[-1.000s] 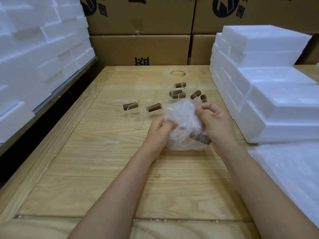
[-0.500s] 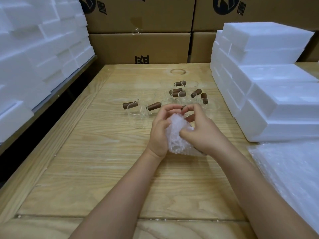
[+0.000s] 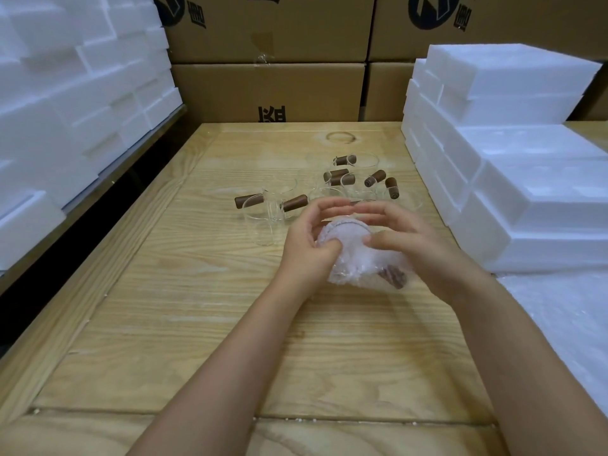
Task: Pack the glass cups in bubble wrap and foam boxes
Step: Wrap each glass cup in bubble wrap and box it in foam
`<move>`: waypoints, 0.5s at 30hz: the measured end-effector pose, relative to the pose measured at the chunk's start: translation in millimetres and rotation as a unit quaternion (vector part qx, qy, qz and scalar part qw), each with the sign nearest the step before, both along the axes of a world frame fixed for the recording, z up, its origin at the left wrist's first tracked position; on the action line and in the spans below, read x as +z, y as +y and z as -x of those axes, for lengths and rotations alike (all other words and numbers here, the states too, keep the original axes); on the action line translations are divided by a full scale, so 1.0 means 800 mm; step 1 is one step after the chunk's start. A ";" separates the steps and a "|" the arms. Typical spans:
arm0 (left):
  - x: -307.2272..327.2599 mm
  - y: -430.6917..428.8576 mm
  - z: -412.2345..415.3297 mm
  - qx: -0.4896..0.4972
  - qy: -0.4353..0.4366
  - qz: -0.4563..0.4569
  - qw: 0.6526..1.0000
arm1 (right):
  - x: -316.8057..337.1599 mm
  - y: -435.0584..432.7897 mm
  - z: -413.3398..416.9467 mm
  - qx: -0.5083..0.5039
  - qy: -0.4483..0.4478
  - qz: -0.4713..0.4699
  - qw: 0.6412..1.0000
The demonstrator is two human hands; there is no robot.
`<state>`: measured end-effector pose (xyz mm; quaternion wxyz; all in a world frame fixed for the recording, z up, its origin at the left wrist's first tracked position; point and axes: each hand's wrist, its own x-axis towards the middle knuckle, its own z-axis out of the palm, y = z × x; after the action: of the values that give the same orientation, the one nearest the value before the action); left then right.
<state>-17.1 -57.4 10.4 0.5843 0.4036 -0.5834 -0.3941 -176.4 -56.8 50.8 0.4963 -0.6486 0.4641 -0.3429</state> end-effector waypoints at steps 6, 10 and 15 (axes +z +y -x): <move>-0.003 0.001 0.005 0.031 0.017 0.013 0.999 | -0.007 0.004 -0.004 -0.020 0.082 -0.011 0.996; -0.003 0.007 0.006 -0.036 0.016 0.006 0.999 | -0.016 0.001 -0.018 -0.103 0.097 0.060 0.988; -0.006 0.009 0.009 -0.081 0.005 -0.030 0.996 | -0.022 0.000 -0.021 -0.168 0.150 0.122 0.967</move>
<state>-24.4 -50.4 5.9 0.5416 0.3704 -0.5988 -0.4593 -159.8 -56.6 33.3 0.2733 -0.6609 0.5906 -0.3739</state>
